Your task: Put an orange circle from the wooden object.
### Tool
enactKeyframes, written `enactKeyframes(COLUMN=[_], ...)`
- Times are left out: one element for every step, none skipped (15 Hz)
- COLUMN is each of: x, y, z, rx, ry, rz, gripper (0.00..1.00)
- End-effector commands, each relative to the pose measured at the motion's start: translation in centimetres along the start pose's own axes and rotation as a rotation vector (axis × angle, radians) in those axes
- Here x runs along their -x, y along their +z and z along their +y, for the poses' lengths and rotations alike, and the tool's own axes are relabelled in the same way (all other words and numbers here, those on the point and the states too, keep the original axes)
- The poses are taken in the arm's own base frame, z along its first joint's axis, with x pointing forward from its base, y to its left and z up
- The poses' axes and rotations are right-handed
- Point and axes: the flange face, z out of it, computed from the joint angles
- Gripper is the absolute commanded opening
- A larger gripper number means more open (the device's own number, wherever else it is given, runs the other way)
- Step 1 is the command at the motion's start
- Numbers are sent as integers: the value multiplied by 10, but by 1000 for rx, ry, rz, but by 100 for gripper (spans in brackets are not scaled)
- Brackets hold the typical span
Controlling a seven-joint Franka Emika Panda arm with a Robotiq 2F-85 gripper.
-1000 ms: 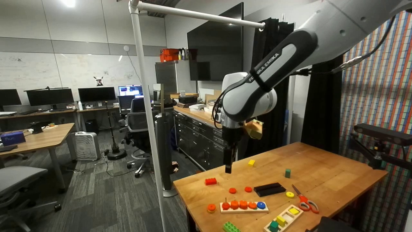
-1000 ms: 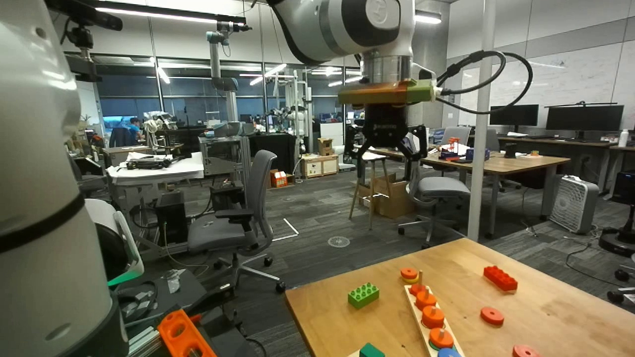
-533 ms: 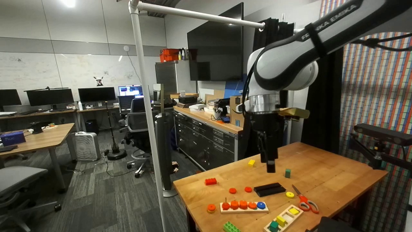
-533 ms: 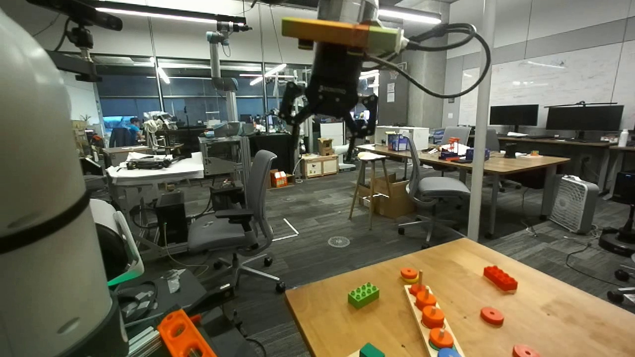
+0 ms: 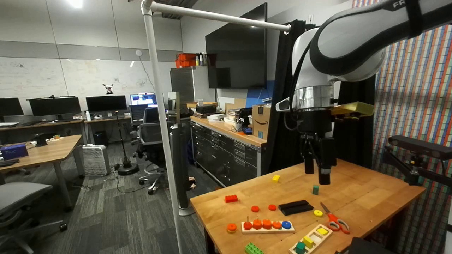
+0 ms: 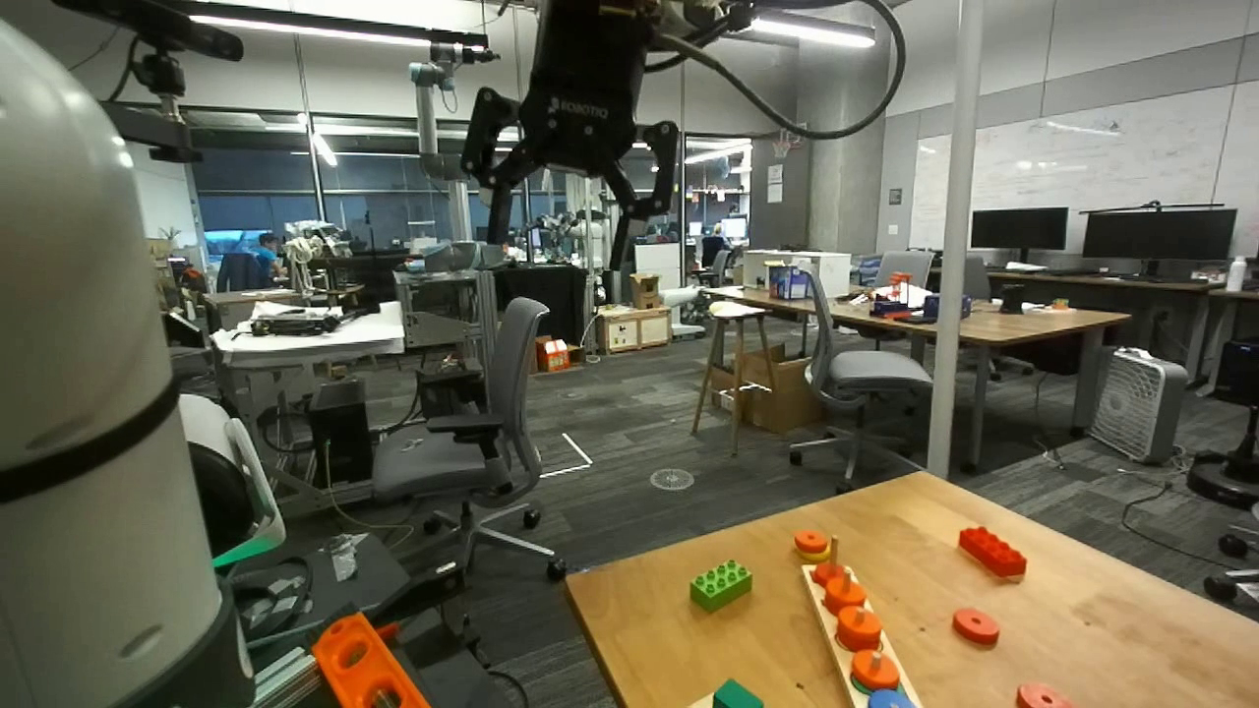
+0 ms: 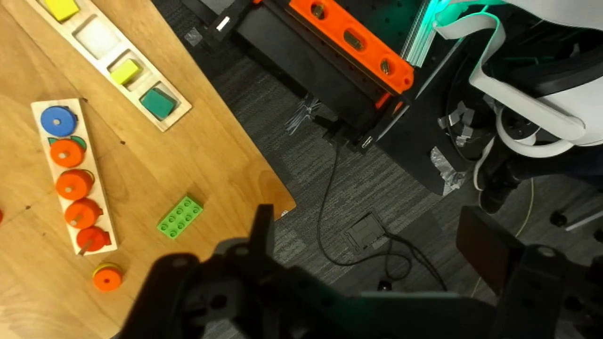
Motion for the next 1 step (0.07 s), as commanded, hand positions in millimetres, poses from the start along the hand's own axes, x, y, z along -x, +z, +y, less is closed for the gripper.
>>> enactKeyframes(x=[0], y=[0], z=[0], rx=[-2], ry=[0], rz=[-2], gripper=[100])
